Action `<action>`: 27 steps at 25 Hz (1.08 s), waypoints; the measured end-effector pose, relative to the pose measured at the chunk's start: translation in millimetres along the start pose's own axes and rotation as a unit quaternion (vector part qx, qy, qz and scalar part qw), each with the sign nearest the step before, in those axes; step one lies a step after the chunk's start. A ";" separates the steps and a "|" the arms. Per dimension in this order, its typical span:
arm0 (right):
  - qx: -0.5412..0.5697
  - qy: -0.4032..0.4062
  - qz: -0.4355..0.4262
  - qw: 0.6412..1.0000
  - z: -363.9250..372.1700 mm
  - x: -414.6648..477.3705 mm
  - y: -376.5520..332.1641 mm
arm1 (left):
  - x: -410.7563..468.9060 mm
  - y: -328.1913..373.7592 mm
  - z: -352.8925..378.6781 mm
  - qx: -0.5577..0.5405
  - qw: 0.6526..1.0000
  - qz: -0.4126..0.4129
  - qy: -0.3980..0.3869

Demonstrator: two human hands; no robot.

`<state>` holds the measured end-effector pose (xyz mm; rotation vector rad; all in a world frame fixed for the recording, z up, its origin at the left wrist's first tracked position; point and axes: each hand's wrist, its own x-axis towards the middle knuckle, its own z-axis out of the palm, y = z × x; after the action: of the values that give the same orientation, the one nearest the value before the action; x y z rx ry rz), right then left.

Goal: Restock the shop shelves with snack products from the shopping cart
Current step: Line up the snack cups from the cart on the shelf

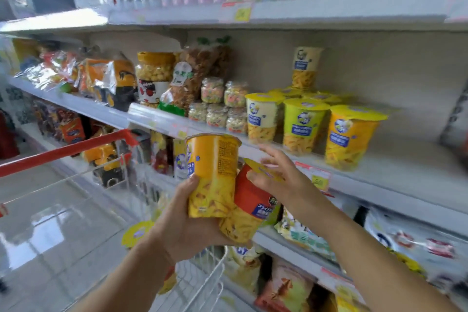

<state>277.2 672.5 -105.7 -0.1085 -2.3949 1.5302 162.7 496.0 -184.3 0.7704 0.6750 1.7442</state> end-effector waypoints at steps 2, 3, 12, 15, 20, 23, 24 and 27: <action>-0.071 0.058 -0.044 0.995 -20.2 -11.9 -4.9 | 24.3 -9.9 7.0 -0.007 0.999 0.000 -0.042; -0.115 0.080 -0.066 0.988 -30.8 -17.3 -8.0 | 34.4 -14.0 11.1 -0.022 0.998 -0.011 -0.059; -0.154 0.129 -0.046 0.978 -70.5 -46.1 -10.9 | 84.4 -65.3 47.3 -0.097 0.985 -0.047 -0.133; -0.076 -0.002 0.063 0.995 -84.7 -34.5 -23.3 | 81.4 -77.9 42.6 -0.125 0.983 -0.056 -0.118; -0.176 -0.109 0.131 0.970 -67.5 14.0 -34.8 | 72.2 -81.5 36.9 -0.104 0.990 -0.050 -0.088; -0.093 -0.092 0.124 0.984 -52.2 27.5 -30.3 | 69.2 -79.0 36.3 -0.083 0.994 -0.023 -0.072; -0.066 -0.079 0.108 0.989 -48.0 30.7 -28.9 | 67.7 -82.8 32.6 -0.087 0.993 -0.016 -0.080; 0.069 0.013 -0.001 0.998 -35.8 29.6 -33.3 | 62.0 -94.1 20.5 -0.066 0.997 -0.008 -0.049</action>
<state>262.5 696.0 -55.8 -0.0949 -2.2604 1.6768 220.1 582.9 -231.9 0.7520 0.4937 1.7069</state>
